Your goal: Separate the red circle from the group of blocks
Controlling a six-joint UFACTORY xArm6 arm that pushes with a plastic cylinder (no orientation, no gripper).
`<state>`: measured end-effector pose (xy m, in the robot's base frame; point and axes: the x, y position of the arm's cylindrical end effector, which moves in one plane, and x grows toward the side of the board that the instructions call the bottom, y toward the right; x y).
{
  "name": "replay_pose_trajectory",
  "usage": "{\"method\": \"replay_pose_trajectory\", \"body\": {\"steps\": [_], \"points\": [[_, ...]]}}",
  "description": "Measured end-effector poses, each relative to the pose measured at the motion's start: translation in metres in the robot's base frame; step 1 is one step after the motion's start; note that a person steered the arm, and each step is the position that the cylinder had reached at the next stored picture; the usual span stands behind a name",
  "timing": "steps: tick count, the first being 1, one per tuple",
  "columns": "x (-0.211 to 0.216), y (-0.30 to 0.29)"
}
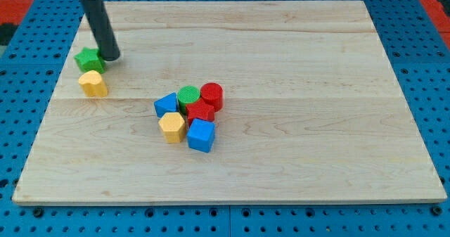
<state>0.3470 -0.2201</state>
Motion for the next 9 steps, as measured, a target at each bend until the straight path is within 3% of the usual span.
{"method": "replay_pose_trajectory", "body": {"steps": [3, 4, 7, 9], "points": [[-0.006, 0.113], [0.039, 0.124], [0.119, 0.223], [0.127, 0.226]]}}
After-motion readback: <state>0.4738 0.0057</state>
